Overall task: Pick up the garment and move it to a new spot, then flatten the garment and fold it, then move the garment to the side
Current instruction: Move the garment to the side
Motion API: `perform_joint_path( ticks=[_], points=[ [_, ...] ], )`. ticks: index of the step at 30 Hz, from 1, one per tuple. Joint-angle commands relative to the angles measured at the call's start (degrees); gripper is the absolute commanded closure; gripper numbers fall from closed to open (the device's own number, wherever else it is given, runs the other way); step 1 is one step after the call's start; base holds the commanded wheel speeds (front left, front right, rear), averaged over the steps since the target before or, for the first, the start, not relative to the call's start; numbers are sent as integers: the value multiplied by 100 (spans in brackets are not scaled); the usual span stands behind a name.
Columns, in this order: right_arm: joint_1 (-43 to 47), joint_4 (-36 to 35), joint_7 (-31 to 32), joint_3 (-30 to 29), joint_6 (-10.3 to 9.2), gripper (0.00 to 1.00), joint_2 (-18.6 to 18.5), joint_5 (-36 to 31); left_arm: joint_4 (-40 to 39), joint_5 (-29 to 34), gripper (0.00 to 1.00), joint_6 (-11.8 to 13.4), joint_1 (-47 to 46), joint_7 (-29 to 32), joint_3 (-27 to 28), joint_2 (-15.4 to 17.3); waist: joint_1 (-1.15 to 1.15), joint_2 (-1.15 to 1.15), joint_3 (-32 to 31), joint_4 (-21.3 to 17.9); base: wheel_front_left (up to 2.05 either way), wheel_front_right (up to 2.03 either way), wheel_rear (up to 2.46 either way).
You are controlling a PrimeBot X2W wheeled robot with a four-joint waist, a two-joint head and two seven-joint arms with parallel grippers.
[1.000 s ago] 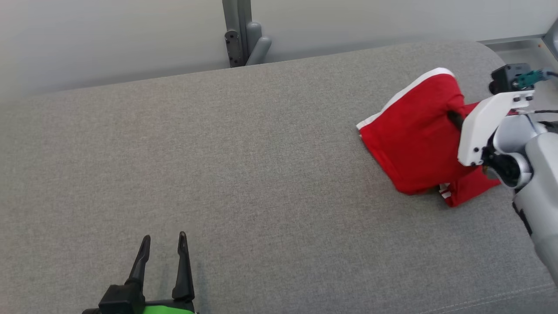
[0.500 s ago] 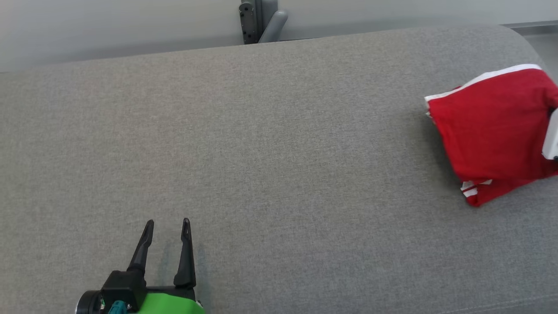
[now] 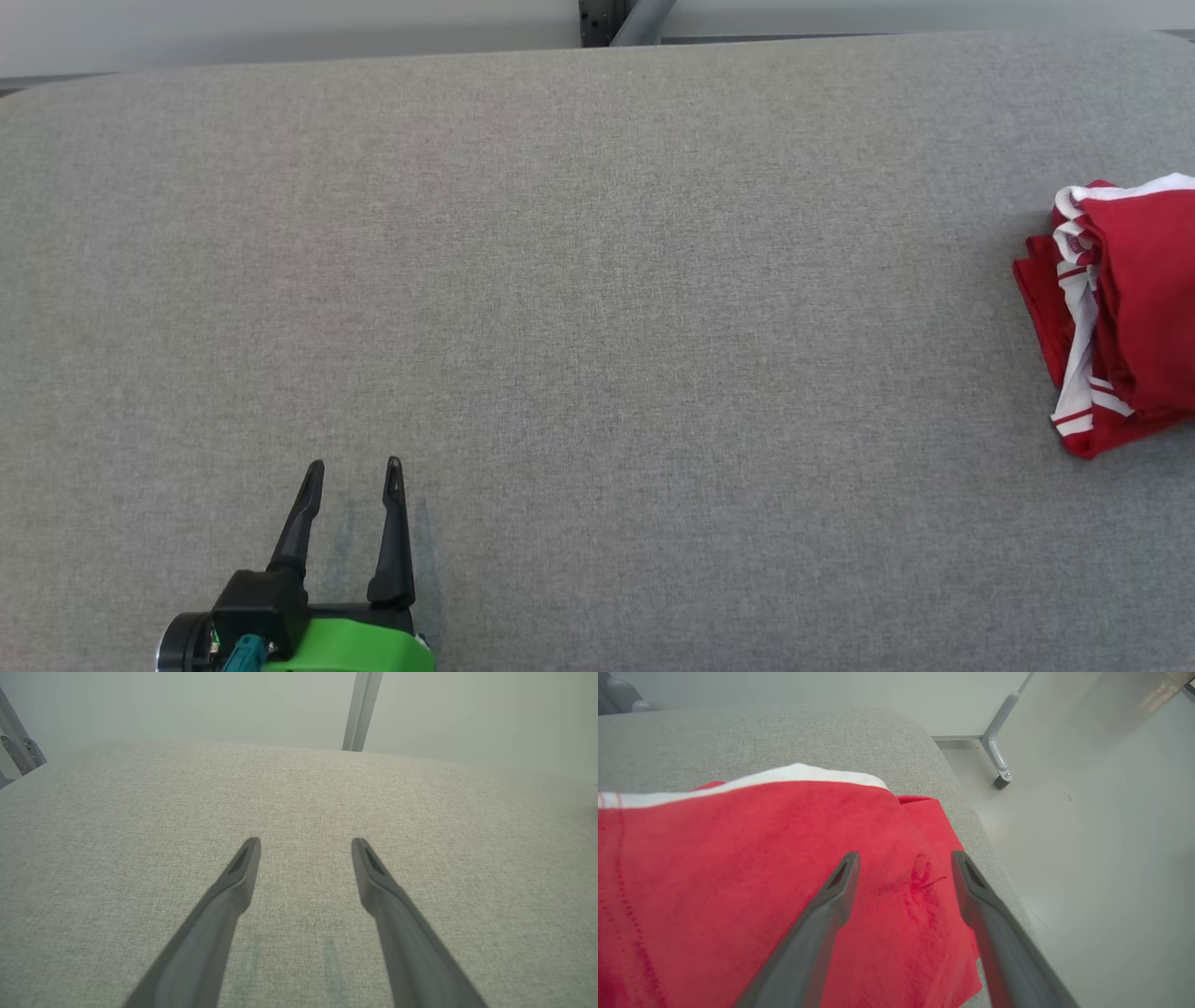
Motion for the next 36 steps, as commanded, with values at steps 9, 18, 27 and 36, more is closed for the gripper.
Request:
perform_joint_path(
  ticks=[9,18,27,36],
  points=[
    [753,-1232,-1580,90,-7,0,465,600,57,-11,0,119,183,-16,7,18,0,0,-480,-52,0,0,0],
    [2216,-2911,-2084,318,-7,0,979,1701,-44,108,0,193,417,-15,242,16,0,0,-997,-99,0,0,0],
    [3457,-3150,-2953,887,-6,0,1481,1386,-48,132,0,-6,671,-16,382,17,0,0,-1392,-97,0,0,0],
    [3767,-2639,-3441,1467,-7,0,1611,845,246,204,0,-312,629,-15,514,16,0,0,-1491,17,0,0,0]
  ],
)
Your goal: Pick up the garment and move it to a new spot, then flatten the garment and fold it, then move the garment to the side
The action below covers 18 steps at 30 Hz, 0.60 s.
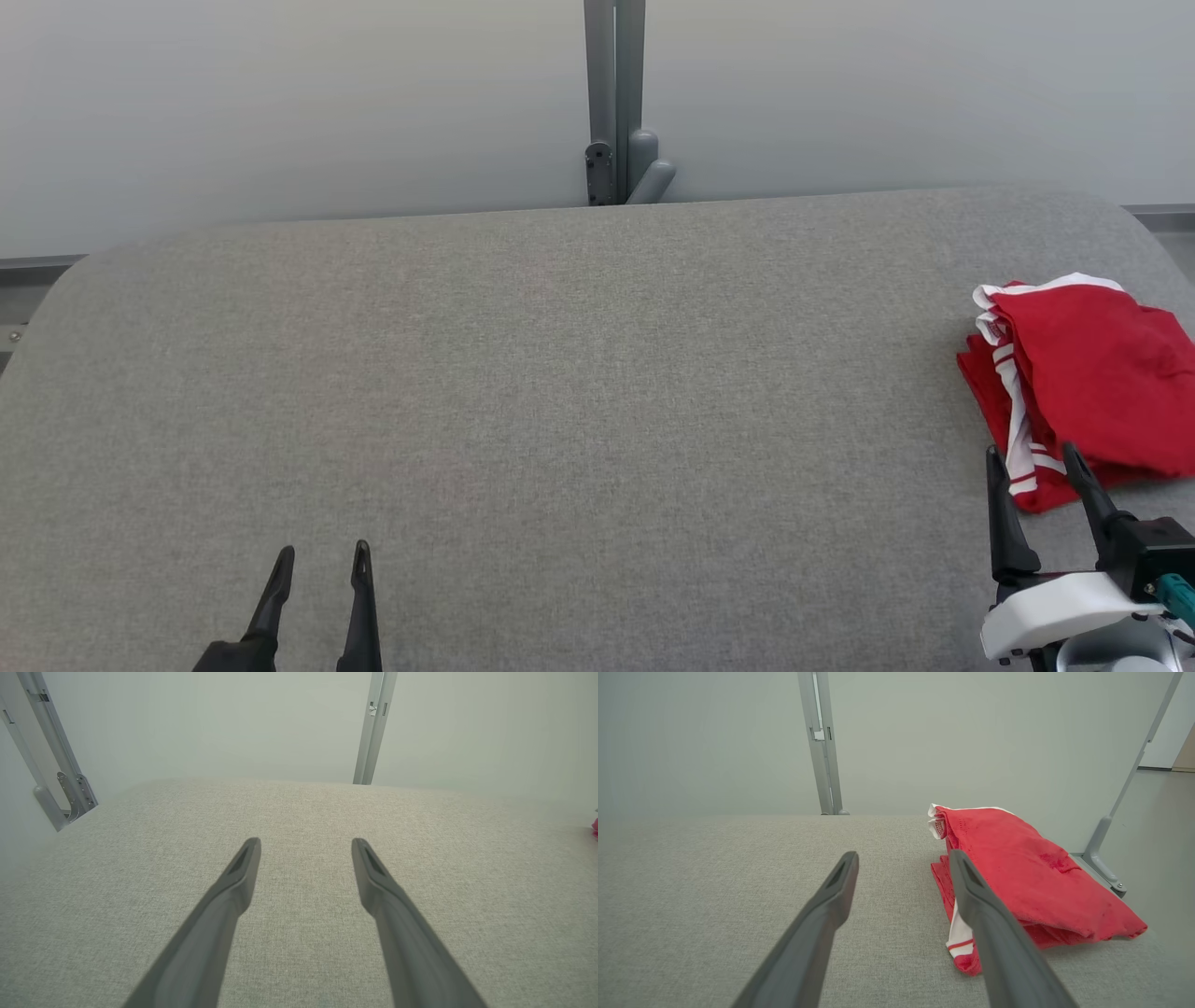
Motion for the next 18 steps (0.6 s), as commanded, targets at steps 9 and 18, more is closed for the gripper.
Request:
perform_joint_path(
  ticks=[9,18],
  points=[
    [269,-269,-36,-168,-5,0,218,-577,309,22,0,-145,-155,-15,107,16,0,0,4,153,0,0,0],
    [347,-283,-38,-46,-5,0,244,-523,376,-25,0,-146,-155,-15,131,16,0,0,24,150,0,0,0]
  ],
)
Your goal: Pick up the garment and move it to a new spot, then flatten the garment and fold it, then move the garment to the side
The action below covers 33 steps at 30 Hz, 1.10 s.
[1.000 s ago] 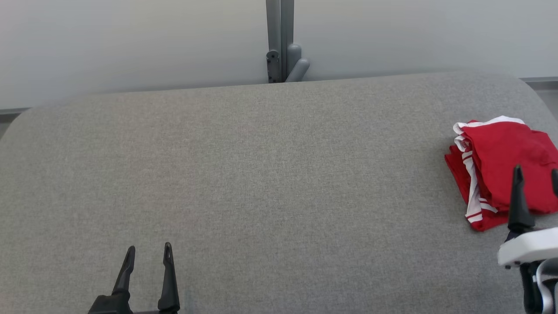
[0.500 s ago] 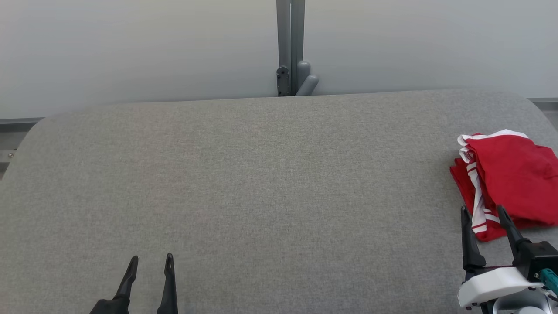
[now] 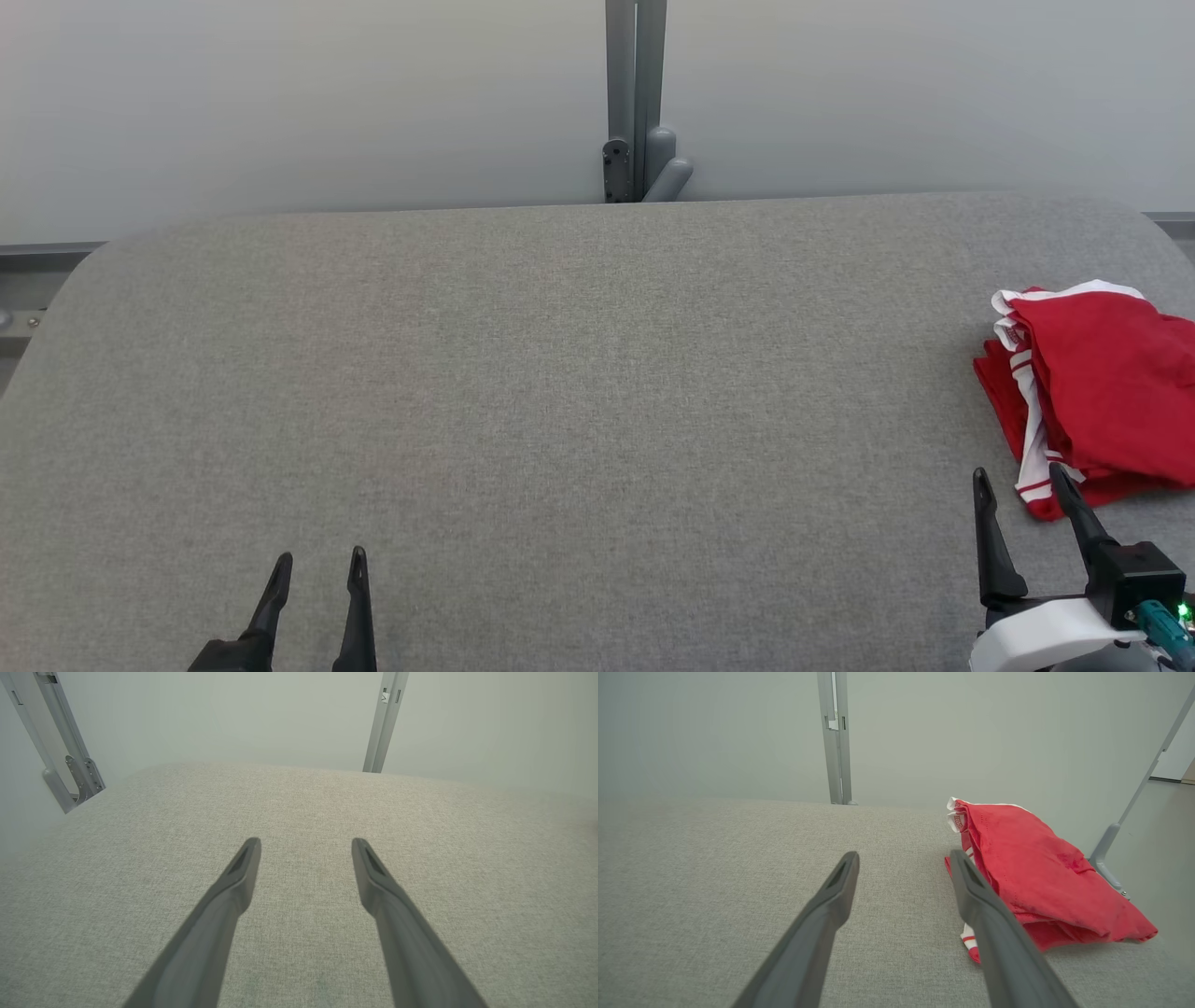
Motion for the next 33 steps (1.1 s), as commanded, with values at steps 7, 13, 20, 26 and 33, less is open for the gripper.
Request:
perform_joint_path(
  ticks=[7,13,20,26,33],
  points=[
    [55,-86,-19,-17,-5,0,-8,89,2,-38,0,18,-85,-16,-33,17,0,0,17,-25,0,0,0],
    [27,-74,-19,-37,-5,0,-8,100,15,-32,0,13,-79,-15,-35,17,0,0,16,-35,0,0,0],
    [27,13,-20,3,-5,0,-8,50,29,-35,0,7,-85,-16,-48,17,0,0,-1,-13,0,0,0],
    [7,69,-20,22,-6,0,-8,58,32,-21,0,22,-73,-16,-61,17,0,0,-10,-11,0,0,0],
    [-29,90,-20,75,-6,0,-9,61,43,-4,0,12,-93,-16,-73,17,0,0,5,-21,0,0,0]
  ],
)
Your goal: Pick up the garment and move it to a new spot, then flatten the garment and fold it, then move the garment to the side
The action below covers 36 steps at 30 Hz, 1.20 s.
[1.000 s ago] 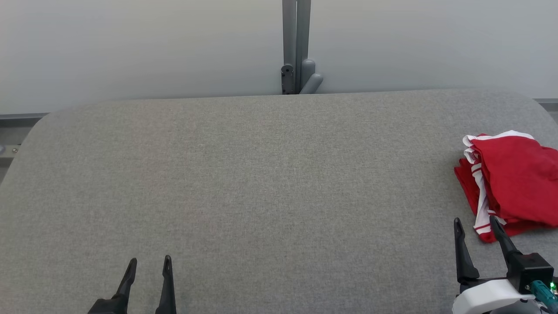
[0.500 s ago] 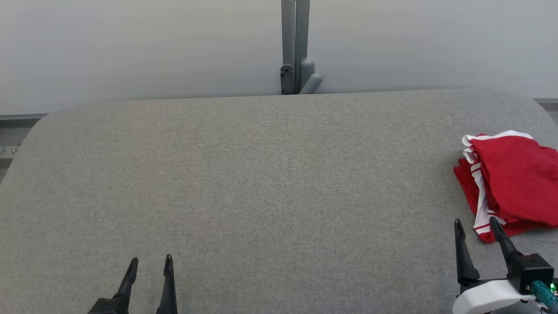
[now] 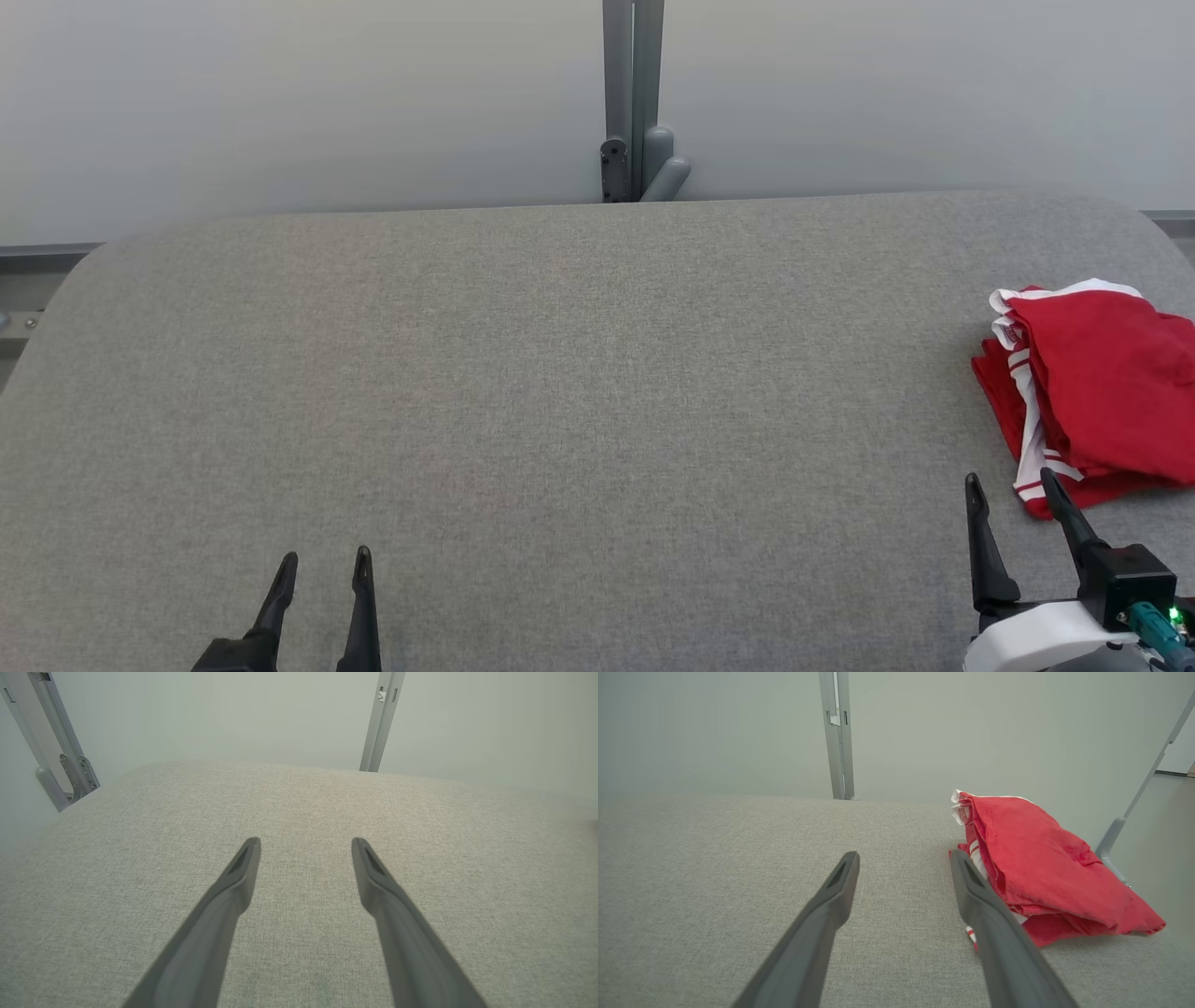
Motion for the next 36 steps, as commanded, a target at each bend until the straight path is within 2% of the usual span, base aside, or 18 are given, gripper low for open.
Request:
perform_joint_path(
  ticks=[1,19,20,26,36],
  points=[
    [-21,17,-20,7,-6,0,-13,12,12,33,0,-3,-74,-16,-13,17,0,0,0,-1,0,0,0],
    [-47,22,-2,-16,-1,0,-4,-5,-2,-8,0,75,-57,-2,-81,3,0,0,16,-19,0,0,0],
    [49,111,3,-9,1,100,32,6,92,-1,100,44,49,9,-94,-11,0,0,17,-20,0,0,0],
    [69,366,17,-11,1,100,70,19,311,-21,100,43,118,36,-140,-19,0,0,19,-21,0,0,0],
    [-149,436,359,-23,1,100,60,1350,311,-1244,100,-11,-108,299,-44,23,0,0,28,-38,0,0,0]
  ],
)
